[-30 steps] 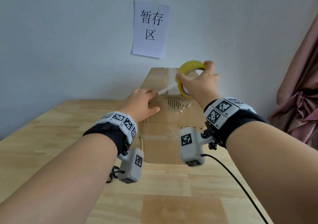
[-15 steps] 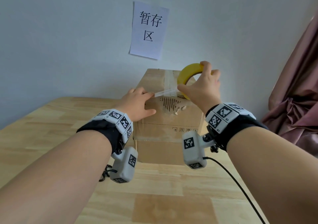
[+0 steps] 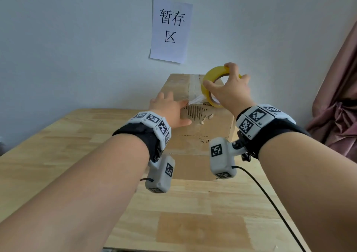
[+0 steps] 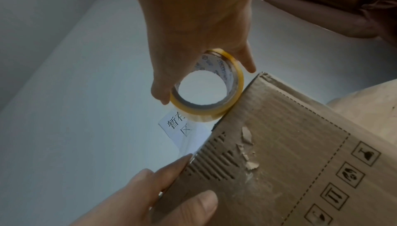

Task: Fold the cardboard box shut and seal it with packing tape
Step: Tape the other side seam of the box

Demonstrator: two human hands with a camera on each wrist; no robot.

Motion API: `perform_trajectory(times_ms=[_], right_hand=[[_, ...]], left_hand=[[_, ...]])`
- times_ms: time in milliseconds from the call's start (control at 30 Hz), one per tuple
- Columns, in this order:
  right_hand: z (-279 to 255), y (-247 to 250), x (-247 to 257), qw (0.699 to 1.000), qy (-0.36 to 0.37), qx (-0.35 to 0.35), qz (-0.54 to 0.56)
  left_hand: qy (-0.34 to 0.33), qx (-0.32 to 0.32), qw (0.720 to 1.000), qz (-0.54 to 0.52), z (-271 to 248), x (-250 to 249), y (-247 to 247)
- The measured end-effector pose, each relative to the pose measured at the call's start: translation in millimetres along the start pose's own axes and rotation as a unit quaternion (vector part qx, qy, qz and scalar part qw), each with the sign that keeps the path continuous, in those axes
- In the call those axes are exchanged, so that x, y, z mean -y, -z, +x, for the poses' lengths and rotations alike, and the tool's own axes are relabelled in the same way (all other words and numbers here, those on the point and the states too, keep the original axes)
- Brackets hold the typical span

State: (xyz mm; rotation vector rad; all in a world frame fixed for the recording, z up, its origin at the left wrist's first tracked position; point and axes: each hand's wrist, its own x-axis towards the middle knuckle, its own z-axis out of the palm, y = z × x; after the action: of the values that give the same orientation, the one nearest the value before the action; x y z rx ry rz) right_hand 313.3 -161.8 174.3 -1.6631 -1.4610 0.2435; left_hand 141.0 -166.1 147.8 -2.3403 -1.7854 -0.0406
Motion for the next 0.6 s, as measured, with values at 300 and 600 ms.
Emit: perform_trajectory(times_ms=[300,600], right_hand=[[-2,-1,2,1.0,0.004,-0.003,-0.011],[-2,-1,-1,1.0,0.015,-0.01,-0.01]], left_hand=[[0.009,-0.111,0.992,-0.066,-13,35,-20],[-0.066,-0.065,0.991,-0.097,5,-13,-6]])
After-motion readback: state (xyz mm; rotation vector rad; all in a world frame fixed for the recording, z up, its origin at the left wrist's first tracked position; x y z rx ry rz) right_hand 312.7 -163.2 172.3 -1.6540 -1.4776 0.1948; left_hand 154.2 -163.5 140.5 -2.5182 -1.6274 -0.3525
